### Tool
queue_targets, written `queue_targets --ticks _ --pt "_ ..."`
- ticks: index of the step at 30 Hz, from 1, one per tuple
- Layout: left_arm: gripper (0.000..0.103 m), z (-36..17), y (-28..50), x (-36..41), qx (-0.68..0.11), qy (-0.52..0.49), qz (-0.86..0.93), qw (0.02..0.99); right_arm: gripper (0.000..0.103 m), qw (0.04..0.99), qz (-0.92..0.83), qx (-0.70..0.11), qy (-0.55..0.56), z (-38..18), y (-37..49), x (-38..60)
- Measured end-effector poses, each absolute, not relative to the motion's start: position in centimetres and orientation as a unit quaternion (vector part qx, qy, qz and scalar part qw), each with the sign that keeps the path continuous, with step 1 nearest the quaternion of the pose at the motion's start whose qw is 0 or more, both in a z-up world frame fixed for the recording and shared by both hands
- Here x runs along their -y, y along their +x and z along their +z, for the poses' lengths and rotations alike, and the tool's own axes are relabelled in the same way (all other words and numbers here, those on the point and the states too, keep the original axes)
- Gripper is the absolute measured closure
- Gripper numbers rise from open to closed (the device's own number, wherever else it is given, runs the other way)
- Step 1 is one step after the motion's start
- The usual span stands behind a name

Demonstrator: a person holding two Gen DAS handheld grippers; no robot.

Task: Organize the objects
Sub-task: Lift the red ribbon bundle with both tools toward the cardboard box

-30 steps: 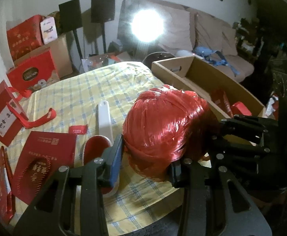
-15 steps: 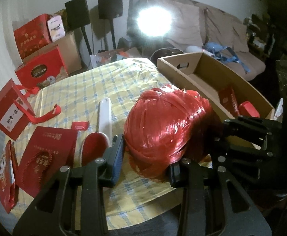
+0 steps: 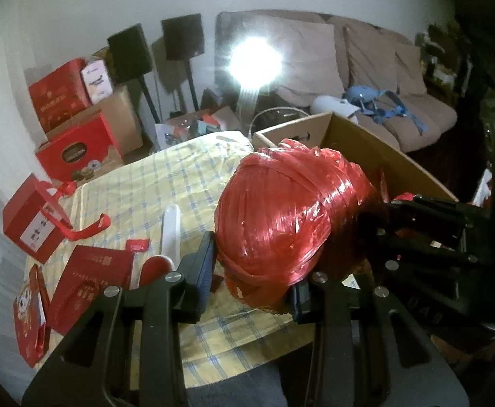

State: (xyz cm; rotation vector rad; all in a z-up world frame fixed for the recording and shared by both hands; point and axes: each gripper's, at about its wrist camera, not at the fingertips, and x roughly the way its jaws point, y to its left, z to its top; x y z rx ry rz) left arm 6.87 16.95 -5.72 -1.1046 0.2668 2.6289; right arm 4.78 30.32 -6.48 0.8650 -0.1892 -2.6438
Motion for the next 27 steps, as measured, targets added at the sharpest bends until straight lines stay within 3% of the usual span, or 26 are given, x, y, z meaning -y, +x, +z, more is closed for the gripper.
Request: queue_targets --ticks 27 --pt "0.07 -2.2 8.1 -19.4 -0.113 -0.337 0.921 0.156 0.082 0.178 -0.947 0.053 0.263 -2.9 6.8 -33.2"
